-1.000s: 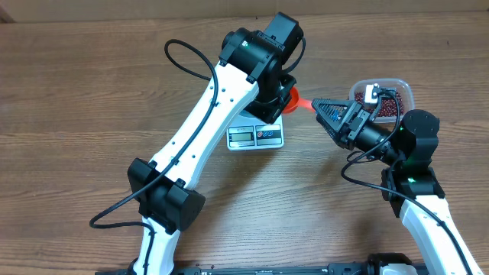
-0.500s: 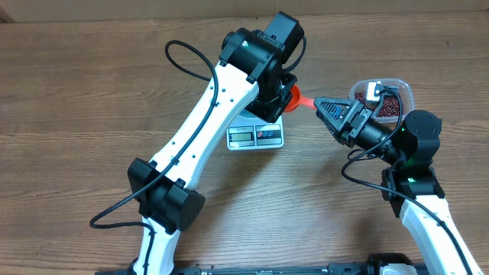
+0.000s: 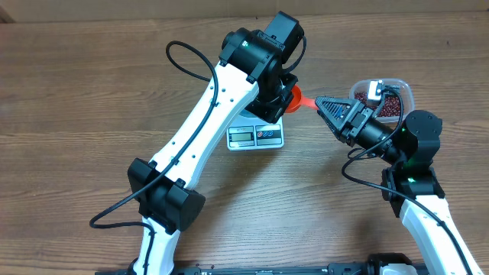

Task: Scoop item into bowl and weigh 150g on scale
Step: 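Grasp the blue handle with the right gripper, release with left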

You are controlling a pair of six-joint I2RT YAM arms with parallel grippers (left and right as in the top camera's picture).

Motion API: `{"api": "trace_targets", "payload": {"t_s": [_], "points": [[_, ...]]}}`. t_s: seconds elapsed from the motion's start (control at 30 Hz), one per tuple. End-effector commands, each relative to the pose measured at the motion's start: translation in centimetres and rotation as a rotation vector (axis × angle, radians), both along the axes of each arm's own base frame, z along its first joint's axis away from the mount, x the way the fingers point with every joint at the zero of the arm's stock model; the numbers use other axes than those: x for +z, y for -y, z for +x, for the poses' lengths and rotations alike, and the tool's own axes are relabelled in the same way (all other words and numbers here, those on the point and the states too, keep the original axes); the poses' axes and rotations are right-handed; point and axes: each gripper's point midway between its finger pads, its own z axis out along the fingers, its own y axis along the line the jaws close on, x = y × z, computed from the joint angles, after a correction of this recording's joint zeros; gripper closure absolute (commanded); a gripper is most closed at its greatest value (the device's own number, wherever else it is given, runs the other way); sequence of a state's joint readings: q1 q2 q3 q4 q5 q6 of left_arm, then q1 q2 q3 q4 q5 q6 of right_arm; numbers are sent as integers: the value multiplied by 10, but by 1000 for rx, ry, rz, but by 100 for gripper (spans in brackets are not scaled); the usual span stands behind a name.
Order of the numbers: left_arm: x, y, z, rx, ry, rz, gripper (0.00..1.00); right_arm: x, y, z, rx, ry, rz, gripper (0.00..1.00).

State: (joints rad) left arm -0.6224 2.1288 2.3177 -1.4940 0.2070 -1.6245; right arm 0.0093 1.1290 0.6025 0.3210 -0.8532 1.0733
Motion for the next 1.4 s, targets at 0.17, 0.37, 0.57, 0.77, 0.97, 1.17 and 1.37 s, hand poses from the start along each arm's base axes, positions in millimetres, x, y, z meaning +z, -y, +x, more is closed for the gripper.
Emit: {"api": "trace_targets", "payload": {"t_s": [0.17, 0.37, 0.57, 0.77, 0.97, 1.17, 1.37], "points": [[8, 7, -3, 1, 0, -32, 95, 5, -1, 5, -6, 15, -4, 57], [8, 7, -3, -3, 1, -32, 95, 0, -2, 7, -4, -2, -4, 69], [8, 8, -3, -4, 1, -32, 94, -1, -2, 7, -4, -3, -4, 78], [8, 8, -3, -4, 1, -31, 91, -1, -2, 7, -4, -3, -4, 88], [8, 8, -3, -3, 1, -31, 45, -1, -2, 7, 2, -3, -3, 96], [8, 7, -3, -4, 1, -31, 1, -1, -2, 7, 2, -3, -4, 96], [7, 1, 0, -88, 30, -18, 0, -21, 4, 9, -31, -17, -93, 96]]}}
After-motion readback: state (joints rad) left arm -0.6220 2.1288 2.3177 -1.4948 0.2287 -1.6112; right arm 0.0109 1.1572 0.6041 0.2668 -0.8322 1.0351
